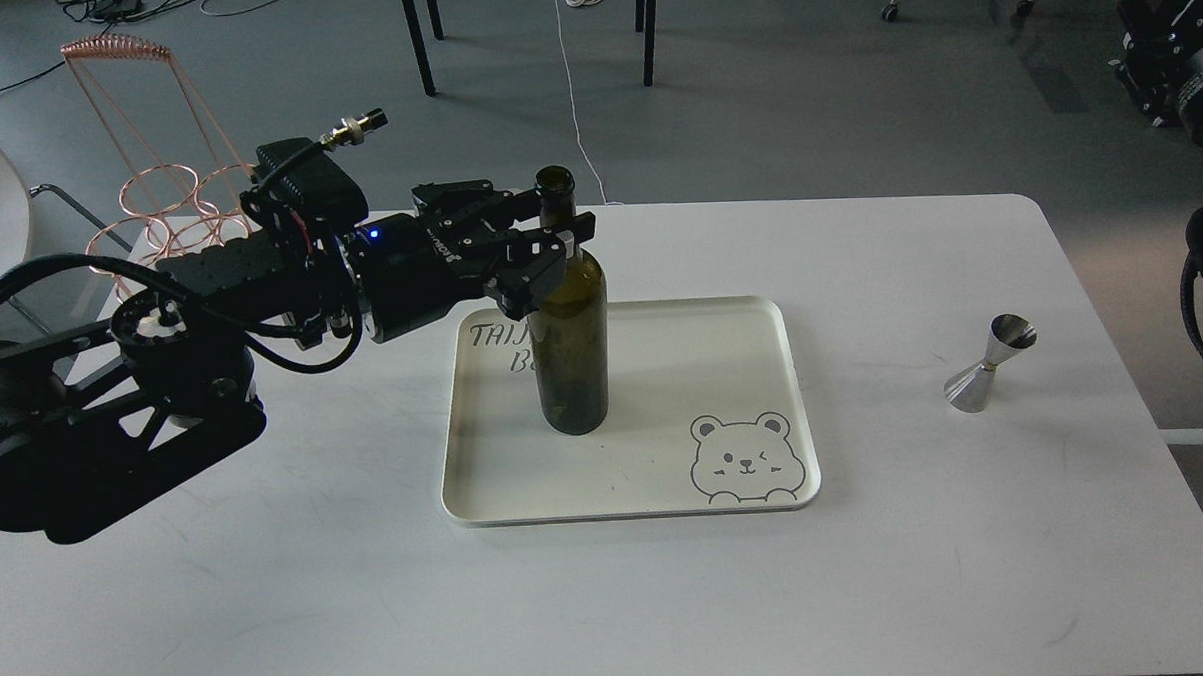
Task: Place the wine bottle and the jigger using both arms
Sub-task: 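Grasp the bottle neck with the left gripper and lift it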
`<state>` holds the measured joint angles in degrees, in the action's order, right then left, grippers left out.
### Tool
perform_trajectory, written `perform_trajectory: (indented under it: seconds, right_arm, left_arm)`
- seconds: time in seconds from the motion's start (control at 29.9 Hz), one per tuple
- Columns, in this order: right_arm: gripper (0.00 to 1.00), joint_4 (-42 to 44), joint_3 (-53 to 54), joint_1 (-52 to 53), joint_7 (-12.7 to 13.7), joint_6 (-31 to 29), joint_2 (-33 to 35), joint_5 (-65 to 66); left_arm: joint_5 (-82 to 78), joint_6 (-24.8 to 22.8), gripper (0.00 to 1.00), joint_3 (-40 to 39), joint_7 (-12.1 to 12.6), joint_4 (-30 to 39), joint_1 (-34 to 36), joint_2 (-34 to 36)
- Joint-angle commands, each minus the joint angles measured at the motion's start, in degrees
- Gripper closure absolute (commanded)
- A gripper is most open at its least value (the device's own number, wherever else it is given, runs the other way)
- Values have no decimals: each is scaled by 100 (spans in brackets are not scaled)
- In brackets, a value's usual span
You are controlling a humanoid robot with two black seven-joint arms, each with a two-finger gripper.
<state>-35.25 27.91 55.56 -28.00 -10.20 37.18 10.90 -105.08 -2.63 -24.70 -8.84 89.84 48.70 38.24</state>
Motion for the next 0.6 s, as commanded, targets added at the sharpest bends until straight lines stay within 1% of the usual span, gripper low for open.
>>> perform_trajectory:
  seconds: [0.0, 0.17, 0.27, 0.43, 0.5, 0.57]
  right_arm:
    - [2, 1, -5, -1, 0, 0, 0, 0]
    - [2, 1, -5, -10, 0, 9, 0, 0]
    - [2, 1, -5, -10, 0, 9, 0, 0]
    - [2, 1, -22, -1, 0, 0, 0, 9]
    - [2, 1, -22, 7, 0, 0, 9, 9]
    - [2, 1, -22, 7, 0, -9, 9, 9]
  left_arm:
    - [-12, 8, 69, 0, -4, 7, -1, 8]
    - [-4, 69, 81, -26, 5, 16, 8, 96]
    - [31, 96, 87, -96, -21, 60, 25, 183]
    - [154, 61, 88, -552, -56, 201, 61, 473]
    - [408, 26, 88, -807, -65, 201, 78, 736]
    - [689, -1, 88, -896, -109, 201, 113, 1070]
